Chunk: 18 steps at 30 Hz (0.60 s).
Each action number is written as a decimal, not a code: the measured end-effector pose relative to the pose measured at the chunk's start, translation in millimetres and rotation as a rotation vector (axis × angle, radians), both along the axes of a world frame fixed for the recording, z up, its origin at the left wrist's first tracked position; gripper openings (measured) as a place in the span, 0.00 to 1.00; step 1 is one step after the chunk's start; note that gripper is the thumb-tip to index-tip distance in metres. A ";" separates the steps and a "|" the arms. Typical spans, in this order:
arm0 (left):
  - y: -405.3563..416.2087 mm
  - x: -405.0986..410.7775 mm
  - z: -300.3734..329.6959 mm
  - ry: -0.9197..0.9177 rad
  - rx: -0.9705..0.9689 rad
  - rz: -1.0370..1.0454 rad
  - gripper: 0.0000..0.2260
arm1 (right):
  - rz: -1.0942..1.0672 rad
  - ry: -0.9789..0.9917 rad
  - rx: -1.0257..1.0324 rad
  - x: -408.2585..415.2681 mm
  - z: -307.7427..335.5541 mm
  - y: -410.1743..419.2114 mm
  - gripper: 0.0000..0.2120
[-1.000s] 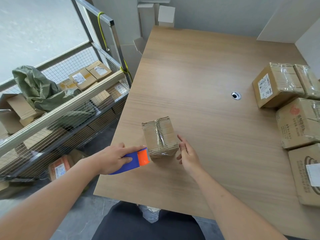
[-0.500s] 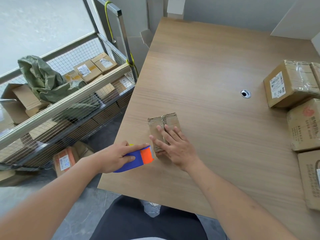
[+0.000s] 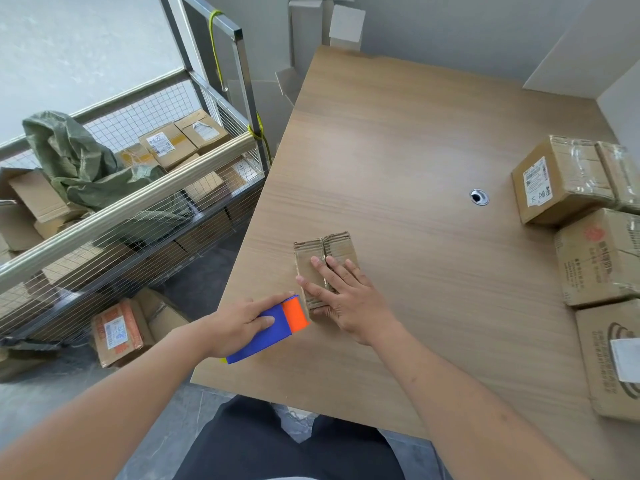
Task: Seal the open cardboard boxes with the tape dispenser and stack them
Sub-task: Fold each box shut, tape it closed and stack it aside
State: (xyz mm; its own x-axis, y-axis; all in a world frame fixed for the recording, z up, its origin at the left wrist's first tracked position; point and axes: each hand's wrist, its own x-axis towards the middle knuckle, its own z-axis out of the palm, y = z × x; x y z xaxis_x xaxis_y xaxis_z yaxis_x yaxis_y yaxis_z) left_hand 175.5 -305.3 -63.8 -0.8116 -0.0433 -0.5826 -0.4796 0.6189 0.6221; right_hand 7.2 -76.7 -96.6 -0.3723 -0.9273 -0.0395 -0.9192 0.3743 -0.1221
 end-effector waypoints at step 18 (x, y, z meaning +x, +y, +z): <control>-22.3 11.1 3.8 -0.082 -0.169 -0.059 0.23 | -0.167 -0.237 0.015 14.1 13.8 -16.5 0.31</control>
